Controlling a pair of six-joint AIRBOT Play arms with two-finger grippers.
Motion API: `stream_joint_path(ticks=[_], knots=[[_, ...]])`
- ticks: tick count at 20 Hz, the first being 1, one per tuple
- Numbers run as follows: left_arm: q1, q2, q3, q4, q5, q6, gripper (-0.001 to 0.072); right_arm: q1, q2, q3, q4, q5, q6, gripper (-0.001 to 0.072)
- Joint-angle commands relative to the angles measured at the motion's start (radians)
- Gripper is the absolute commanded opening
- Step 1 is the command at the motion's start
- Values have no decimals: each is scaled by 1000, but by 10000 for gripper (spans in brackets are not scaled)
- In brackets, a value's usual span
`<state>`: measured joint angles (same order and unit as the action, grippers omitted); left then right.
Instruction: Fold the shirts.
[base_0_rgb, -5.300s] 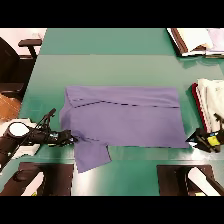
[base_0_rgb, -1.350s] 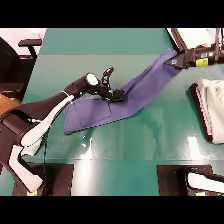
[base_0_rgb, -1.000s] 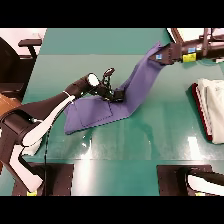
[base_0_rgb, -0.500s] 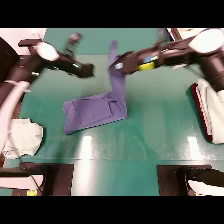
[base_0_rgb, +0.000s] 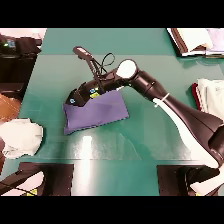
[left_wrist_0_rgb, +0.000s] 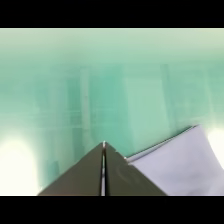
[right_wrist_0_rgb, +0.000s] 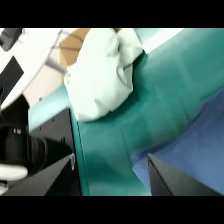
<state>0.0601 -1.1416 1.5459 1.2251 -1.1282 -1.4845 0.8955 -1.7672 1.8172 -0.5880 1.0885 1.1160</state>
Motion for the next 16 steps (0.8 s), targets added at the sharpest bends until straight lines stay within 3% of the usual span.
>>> stream_joint_path(ticks=[1,10,16], knots=[[21,24,1,10,-69,0,23,-93,-9,-21,-81,147,50,520],[16,24,1,-2,-71,0,22,-574,129,-483,-135,108,135,536],[16,24,1,-10,-69,-1,22,-562,26,-551,-43,72,137,534]])
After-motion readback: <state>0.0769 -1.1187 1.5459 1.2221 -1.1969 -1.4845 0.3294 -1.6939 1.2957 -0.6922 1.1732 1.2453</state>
